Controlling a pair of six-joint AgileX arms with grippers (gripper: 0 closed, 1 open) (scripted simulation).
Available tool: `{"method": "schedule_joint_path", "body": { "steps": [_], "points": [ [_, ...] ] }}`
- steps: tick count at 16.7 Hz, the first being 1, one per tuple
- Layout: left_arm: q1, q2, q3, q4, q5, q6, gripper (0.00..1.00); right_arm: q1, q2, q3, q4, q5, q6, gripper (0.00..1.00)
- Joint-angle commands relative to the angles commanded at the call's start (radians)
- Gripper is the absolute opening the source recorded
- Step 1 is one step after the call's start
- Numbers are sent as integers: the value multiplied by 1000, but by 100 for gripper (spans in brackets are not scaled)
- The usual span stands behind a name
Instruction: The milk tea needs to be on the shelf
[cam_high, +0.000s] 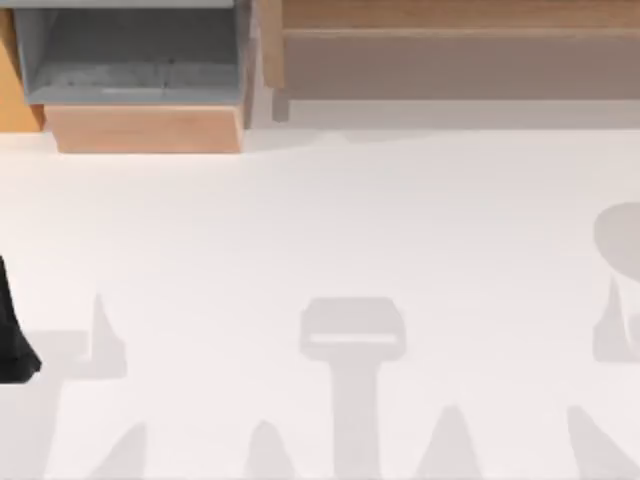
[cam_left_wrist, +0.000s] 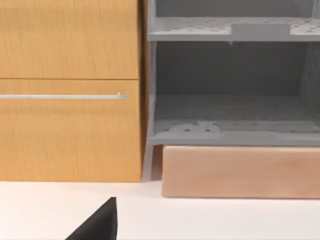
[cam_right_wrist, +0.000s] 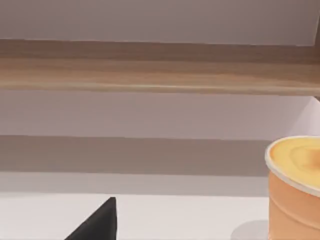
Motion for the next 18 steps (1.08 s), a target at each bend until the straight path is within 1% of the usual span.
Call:
{"method": "schedule_joint_path", "body": {
  "steps": [3, 12, 15, 18],
  "points": [
    [0, 0, 0, 0, 0, 0, 100, -81, 246, 32, 182, -73, -16, 100],
    [0, 0, 0, 0, 0, 0, 100, -319, 1110, 128, 776, -295, -63, 100],
    [0, 0, 0, 0, 0, 0, 100, -381, 1310, 152, 926, -351, -75, 100],
    [0, 0, 0, 0, 0, 0, 100, -426, 1420, 169, 1018, -392, -84, 100]
  ]
}}
